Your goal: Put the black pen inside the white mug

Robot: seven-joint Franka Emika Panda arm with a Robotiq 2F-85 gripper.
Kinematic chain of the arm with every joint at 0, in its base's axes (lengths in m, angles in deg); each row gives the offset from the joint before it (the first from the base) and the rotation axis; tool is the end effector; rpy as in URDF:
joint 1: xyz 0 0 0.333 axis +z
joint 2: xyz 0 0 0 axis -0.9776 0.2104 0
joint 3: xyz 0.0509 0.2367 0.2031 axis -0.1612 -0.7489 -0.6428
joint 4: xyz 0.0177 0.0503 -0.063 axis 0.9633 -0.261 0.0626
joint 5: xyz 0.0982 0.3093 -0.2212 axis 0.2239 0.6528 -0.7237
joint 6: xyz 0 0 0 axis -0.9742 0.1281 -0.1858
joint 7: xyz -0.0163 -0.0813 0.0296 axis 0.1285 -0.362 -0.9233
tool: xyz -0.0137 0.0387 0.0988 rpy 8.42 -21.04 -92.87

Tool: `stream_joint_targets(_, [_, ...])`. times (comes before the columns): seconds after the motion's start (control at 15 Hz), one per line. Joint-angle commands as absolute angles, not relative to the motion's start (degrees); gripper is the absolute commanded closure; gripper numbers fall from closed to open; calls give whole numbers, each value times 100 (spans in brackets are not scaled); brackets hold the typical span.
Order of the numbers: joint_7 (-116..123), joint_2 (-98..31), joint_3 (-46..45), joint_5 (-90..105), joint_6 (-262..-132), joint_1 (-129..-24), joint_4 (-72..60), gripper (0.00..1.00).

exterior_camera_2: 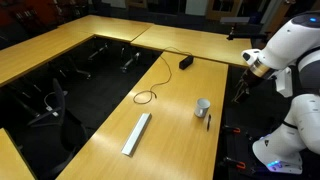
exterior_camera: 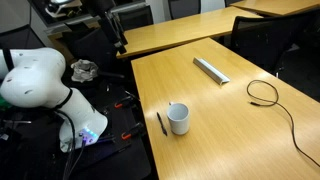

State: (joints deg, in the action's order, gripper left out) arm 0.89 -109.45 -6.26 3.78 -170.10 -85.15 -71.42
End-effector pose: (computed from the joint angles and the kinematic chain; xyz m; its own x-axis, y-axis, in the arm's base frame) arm 0.2633 -0.0349 0.4980 0.9658 -0.1964 0.1692 -0.2176 -0.9689 0.1175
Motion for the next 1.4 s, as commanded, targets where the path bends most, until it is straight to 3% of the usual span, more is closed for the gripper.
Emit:
stream_joint_targets(0.0, [54, -10938, -592, 343, -16989, -8466, -7126, 0])
stream_joint_targets(0.4, [-1171, -10463, -893, 494, -17792, -8821, -7189, 0])
stream_joint_targets(1.33, [-5507, -7373, -1565, 578, -20808, -9783, -7408, 0])
